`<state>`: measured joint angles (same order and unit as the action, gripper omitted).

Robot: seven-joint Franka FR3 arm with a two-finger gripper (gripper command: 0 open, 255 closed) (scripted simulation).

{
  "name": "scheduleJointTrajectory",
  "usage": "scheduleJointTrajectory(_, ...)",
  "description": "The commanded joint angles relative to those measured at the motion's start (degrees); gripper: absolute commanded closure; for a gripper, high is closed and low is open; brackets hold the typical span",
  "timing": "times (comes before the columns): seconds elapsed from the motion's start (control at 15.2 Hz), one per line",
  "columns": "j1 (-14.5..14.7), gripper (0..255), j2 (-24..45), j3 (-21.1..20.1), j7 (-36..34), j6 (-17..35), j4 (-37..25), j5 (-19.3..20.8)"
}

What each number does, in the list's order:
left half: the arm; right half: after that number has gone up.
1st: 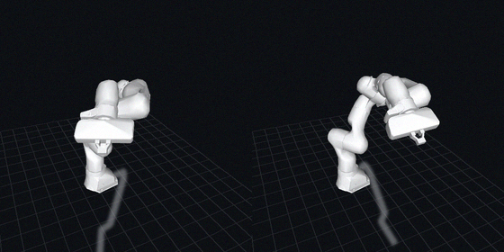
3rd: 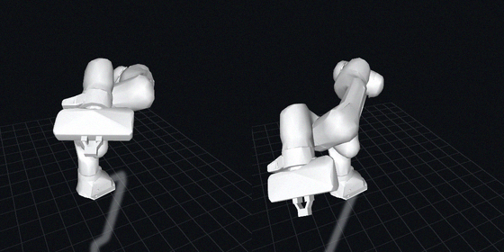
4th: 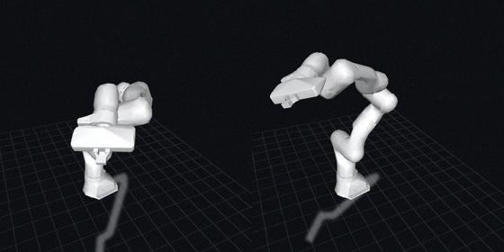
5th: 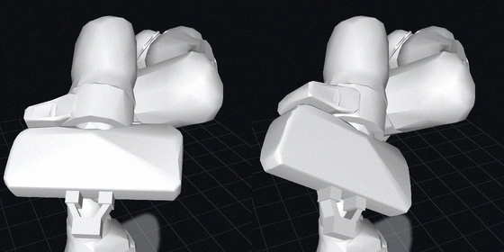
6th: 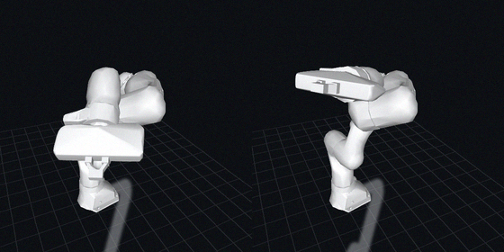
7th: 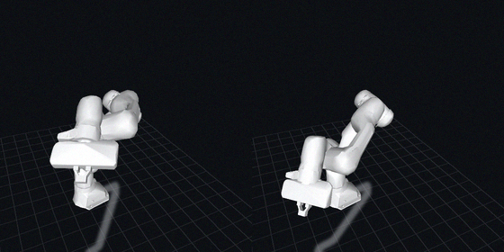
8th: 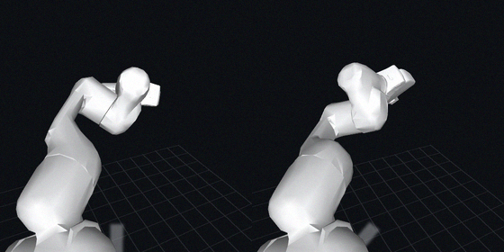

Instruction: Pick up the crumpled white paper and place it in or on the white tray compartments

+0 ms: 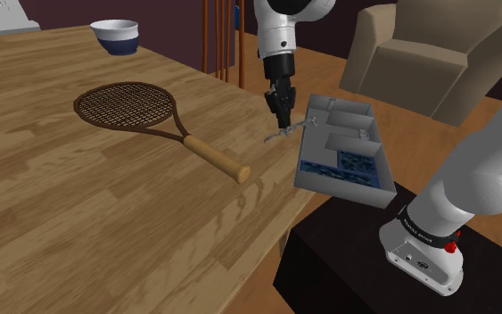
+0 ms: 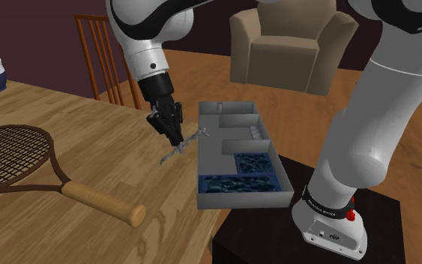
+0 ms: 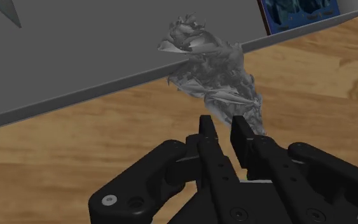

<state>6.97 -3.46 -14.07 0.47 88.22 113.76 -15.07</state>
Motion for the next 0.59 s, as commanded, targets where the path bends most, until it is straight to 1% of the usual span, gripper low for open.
scheduleJointTrajectory(0.0, 0.0, 255, 0.01, 0.0, 0.0, -0.02, 0.02, 0.01)
scheduleJointTrajectory(0.4, 0.0, 255, 0.01, 0.01, 0.0, -0.03, 0.0, 0.02)
scheduleJointTrajectory(0.46, -0.01, 0, 0.01, 0.01, 0.0, -0.03, 0.0, 0.02)
scheduleJointTrajectory(0.53, 0.34, 0, -2.42, -0.37, 0.29, -0.49, 0.9, 1.76)
